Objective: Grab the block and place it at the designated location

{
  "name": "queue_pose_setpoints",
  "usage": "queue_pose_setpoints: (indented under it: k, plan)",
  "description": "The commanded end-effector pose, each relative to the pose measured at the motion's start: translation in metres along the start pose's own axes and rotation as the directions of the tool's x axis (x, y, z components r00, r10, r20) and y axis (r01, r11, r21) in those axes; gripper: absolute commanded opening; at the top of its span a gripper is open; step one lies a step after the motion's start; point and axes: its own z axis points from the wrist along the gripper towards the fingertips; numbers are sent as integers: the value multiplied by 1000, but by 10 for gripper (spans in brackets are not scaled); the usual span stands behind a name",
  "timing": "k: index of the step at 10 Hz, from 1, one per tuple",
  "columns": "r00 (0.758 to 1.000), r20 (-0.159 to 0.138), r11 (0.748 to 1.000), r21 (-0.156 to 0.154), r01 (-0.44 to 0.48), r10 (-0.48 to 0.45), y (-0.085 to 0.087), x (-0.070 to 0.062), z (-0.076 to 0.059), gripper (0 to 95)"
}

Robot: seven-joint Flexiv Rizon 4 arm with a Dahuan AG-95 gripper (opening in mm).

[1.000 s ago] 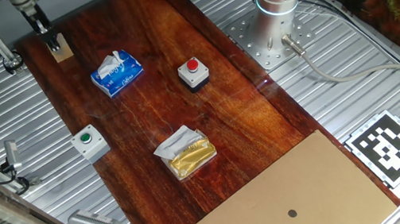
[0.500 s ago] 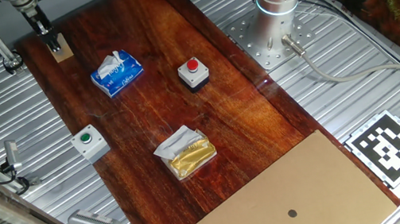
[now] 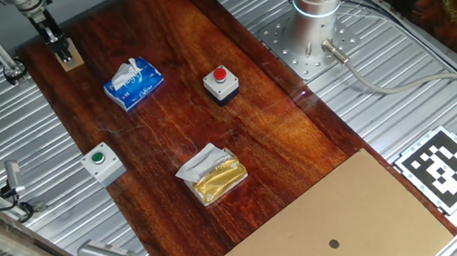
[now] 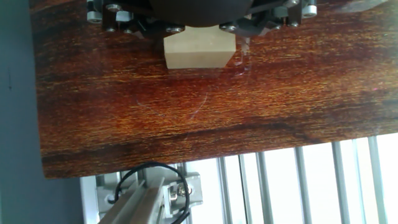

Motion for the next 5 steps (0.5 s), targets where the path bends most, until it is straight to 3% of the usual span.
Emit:
queue_pose_setpoints:
  k: [1,3,5]
  plan:
    - [1000,-3,1000,0,-8,8,-1,-1,1,760]
    - [1000,-5,1000,4,-13,13,-1,-1,1,380]
    - [1000,-5,1000,5,-17,17,-1,-1,1,380]
